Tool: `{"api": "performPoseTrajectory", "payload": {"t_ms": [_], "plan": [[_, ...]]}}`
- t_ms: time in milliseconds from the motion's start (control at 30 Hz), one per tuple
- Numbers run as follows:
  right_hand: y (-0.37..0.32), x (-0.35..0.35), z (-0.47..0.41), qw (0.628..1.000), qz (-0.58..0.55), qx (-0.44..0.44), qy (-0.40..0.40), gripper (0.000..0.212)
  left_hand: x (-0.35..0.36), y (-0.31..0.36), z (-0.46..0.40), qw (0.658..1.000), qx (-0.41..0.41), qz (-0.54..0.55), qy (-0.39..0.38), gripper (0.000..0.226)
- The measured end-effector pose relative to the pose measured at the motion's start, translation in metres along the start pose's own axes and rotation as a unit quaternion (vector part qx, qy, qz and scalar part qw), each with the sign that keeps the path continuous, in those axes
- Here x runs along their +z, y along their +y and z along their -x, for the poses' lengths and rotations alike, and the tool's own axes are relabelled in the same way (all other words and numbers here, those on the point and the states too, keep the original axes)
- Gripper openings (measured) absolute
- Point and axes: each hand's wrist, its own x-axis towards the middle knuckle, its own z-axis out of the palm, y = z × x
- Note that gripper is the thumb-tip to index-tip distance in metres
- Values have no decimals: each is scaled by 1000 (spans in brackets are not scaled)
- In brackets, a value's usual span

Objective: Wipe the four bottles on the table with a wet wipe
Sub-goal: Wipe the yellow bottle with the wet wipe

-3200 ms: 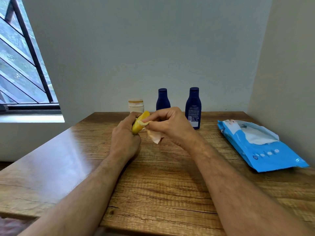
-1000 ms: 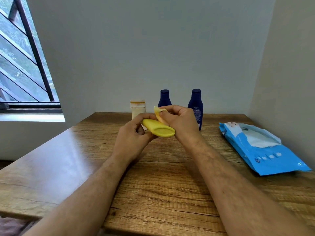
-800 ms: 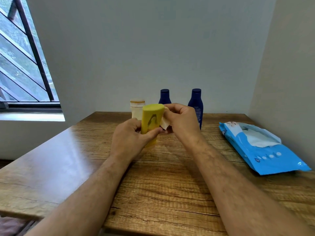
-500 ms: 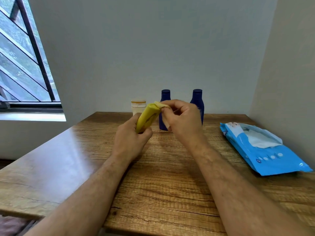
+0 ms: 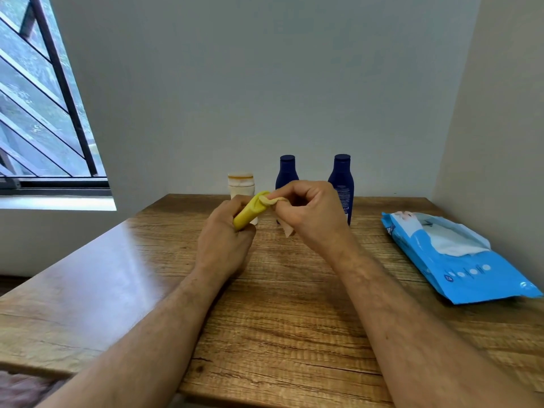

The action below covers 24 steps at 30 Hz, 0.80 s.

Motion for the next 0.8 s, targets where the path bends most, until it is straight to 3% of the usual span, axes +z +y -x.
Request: {"api": "performPoseTrajectory", "payload": {"t_ms": [133,333,567,700,800], "plan": [[0,3,-1,1000,17,11,22,11,0,1,-2,1000,7,16,8,33],[-8,5,2,994,-13,-19,-110,13,0,-6,-2,1000,11,10,4,23],[-4,5,-3,999,18,25,41,9,-1,4,-2,995,8,95,-10,37],[-4,7,-2,999,26,14,38,10,-1,11,0,988,13,155,-1,37],[-5,9,-2,996,19,1,86,12,-3,12,0,983,14,184,-2,34]]}}
